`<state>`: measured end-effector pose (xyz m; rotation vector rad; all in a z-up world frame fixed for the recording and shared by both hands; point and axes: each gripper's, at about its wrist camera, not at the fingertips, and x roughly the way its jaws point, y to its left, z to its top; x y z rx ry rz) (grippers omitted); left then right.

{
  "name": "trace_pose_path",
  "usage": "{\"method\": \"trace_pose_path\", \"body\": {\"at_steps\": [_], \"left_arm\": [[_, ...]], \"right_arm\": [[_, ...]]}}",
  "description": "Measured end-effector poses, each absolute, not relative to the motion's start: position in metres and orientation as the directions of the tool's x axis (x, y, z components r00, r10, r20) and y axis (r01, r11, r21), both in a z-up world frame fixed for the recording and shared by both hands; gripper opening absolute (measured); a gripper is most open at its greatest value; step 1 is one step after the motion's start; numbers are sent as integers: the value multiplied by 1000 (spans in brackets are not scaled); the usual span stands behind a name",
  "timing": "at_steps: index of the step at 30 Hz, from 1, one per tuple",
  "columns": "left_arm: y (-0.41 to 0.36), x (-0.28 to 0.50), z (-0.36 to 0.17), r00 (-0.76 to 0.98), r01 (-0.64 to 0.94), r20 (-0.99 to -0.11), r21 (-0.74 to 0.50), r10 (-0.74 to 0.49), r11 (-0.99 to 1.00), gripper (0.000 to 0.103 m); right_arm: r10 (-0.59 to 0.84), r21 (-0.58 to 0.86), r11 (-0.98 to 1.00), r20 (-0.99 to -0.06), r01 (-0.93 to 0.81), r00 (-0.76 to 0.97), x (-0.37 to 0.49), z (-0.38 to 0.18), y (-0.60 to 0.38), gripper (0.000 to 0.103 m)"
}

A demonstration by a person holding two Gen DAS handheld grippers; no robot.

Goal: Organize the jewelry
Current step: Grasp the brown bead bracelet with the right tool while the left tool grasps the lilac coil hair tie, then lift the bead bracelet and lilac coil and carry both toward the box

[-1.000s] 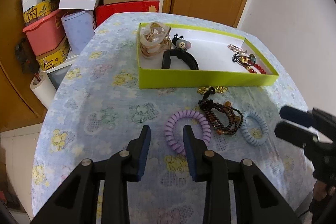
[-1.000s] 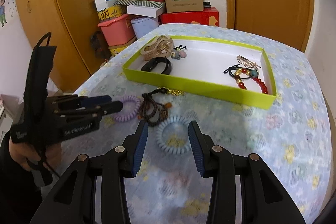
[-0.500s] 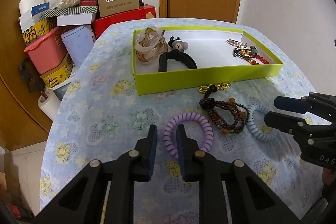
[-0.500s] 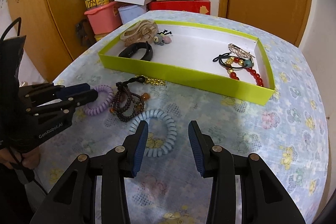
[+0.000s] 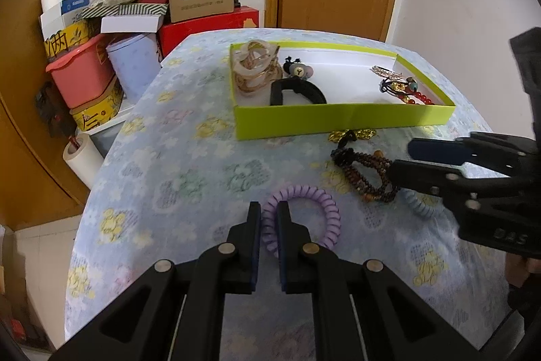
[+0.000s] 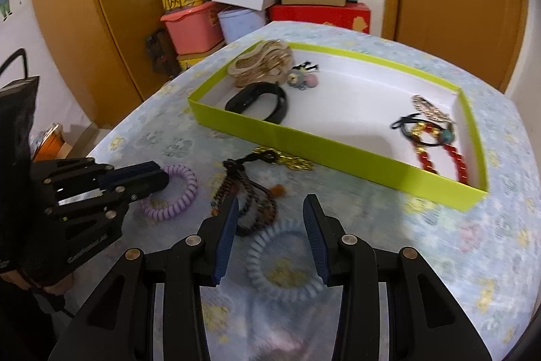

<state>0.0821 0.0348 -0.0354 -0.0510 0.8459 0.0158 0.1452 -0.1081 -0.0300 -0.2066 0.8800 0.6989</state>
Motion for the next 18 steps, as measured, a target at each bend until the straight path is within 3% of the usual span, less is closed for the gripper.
{"method": "trace_pose_path", "body": {"at_steps": [5, 9, 11, 14, 18], "left_arm": [[41, 79, -35, 660, -42, -751, -55, -14, 998, 9], [42, 78, -35, 660, -44, -751, -65, -20, 997, 9], [43, 78, -35, 660, -45, -751, -70, -23, 997, 9], [45, 77, -35, 658, -47, -752, -87, -35, 995, 9], [46, 71, -30, 668, -47, -743, -96, -41, 994, 9]], "right_arm": [[463, 110, 753, -789, -649, 404, 154, -40, -94, 41], [434, 57, 748, -796, -662, 422, 152, -41, -87, 17], [432, 53, 746, -797, -664, 422, 151, -41, -86, 17], [443, 59, 746, -787, -663, 429, 148, -36, -88, 5], [455, 59, 740, -777, -670, 435, 140, -26, -89, 3]]}}
